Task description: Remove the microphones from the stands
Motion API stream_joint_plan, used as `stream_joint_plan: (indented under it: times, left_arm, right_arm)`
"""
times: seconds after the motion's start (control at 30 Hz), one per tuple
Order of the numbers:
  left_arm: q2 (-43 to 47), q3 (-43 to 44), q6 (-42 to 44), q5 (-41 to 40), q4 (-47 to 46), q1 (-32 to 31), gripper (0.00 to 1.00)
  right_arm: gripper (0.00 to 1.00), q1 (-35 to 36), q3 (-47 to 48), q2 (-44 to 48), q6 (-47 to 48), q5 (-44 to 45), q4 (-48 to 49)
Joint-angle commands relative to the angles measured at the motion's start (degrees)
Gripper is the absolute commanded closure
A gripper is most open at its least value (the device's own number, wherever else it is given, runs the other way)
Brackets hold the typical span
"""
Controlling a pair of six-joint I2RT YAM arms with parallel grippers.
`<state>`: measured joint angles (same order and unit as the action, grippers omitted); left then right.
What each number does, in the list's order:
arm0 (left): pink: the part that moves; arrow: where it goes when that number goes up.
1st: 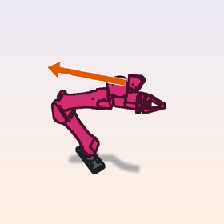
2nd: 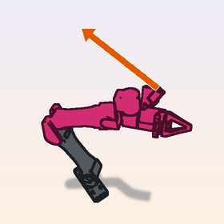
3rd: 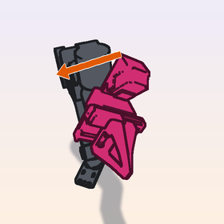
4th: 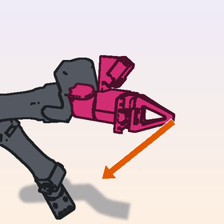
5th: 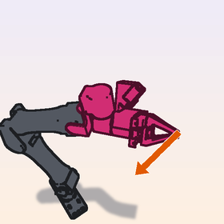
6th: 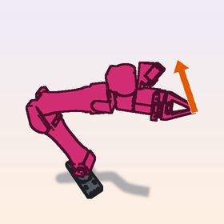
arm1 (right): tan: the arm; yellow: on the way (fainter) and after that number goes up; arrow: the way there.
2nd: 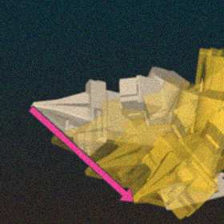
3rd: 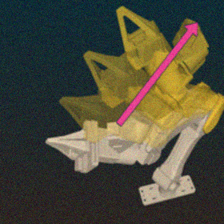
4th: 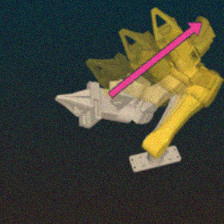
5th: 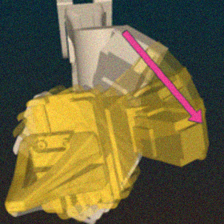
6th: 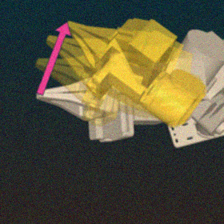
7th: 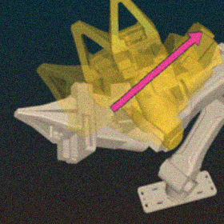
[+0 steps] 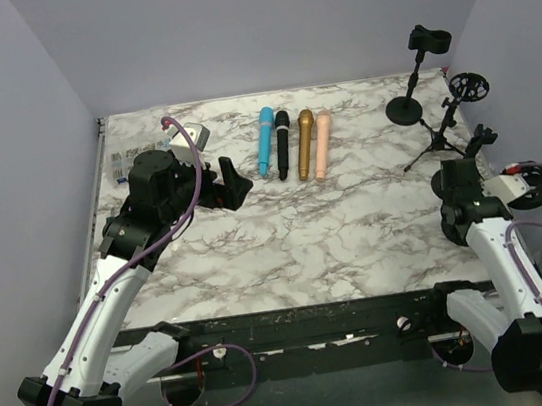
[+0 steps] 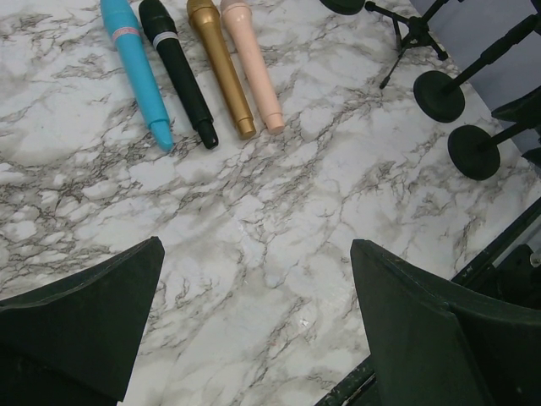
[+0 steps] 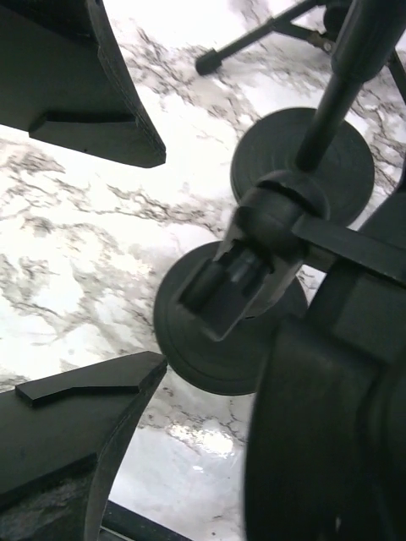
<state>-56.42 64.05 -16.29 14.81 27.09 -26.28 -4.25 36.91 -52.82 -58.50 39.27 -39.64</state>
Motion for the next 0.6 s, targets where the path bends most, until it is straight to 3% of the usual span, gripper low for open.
stream_joint_plan:
  times: [0.0, 0.3, 0.57]
  left_arm:
    - [1.03, 0.28, -0.05, 0.85, -0.38, -0.24, 0.05]
    - [1.24, 0.26, -0.05, 1.05, -0.29, -0.22, 0.05]
    - [1.13, 0.32, -0.14, 1.19, -0.20, -0.19, 0.05]
  right_arm:
    - [0.00, -0.36, 4.37, 4.53, -1.84, -5.07, -9.16]
    - [0.00, -0.32, 6.42, 7.60, 2.45, -17.51, -12.30]
    - [0.00, -0.32, 3.65, 13.28, 15.06, -38.40, -6.58]
